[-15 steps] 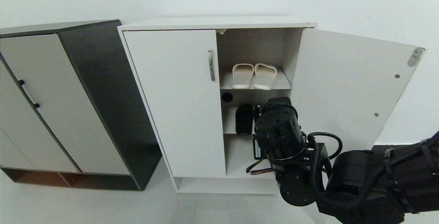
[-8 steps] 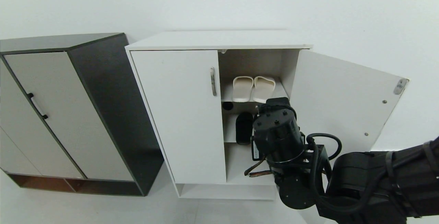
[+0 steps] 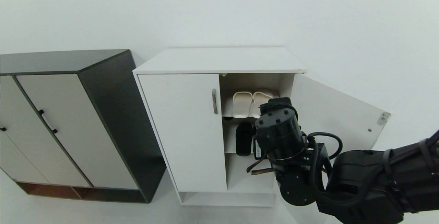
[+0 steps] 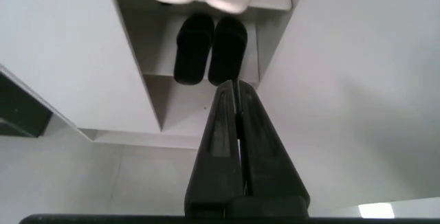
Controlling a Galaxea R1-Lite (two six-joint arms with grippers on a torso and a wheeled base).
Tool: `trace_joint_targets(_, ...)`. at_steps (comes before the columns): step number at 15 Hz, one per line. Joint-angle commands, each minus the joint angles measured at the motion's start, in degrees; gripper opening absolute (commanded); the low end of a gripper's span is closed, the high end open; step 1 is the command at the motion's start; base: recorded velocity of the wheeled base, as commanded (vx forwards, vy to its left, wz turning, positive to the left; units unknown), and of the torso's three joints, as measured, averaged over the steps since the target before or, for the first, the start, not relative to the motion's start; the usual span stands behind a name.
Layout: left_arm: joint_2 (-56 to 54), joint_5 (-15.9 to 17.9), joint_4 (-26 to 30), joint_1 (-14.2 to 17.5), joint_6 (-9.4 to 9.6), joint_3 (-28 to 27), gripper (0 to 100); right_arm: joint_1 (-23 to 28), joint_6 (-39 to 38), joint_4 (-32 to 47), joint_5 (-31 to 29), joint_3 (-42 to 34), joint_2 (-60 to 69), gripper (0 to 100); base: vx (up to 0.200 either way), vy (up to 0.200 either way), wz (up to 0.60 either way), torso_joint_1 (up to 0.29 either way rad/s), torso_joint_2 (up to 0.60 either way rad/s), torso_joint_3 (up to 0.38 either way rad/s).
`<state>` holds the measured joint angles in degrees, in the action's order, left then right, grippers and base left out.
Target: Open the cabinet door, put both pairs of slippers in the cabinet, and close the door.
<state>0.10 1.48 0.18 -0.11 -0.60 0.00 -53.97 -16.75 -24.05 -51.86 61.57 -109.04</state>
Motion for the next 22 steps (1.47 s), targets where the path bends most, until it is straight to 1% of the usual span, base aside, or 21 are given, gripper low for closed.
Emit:
trace_joint_targets(1,-0.01,0.02,-0.01,0.02,-0.02,0.00,0,0.09,-0.04,-0.03,0.00,-0.05,-0.20,0,0.000,0.000,0.00,0.159,-0.48,-0.320)
trace_joint_targets(8,-0.01,0.02,-0.01,0.02,-0.02,0.00,0,0.09,0.05,-0.03,0.09,-1.02,0.06,0,0.000,0.000,0.00,0.181,-0.47,-0.295)
trace_joint_targets(15,-0.01,0.02,-0.01,0.02,0.07,0.00,0,0.44,0.84,-0.12,0.09,-1.55,0.06,0,0.000,0.000,0.00,0.019,-0.04,-0.027)
trace_joint_targets(21,-0.01,-0.07,-0.01,0.02,0.07,0.00,0,0.44,0.84,-0.12,0.09,-1.90,0.68,0,0.000,0.000,-0.60,0.005,0.00,0.001)
trace_joint_targets(22,-0.01,0.02,-0.01,0.02,-0.02,0.00,0,0.44,0.84,-0.21,0.09,-1.90,1.29,0,0.000,0.000,0.00,0.000,0.00,0.000)
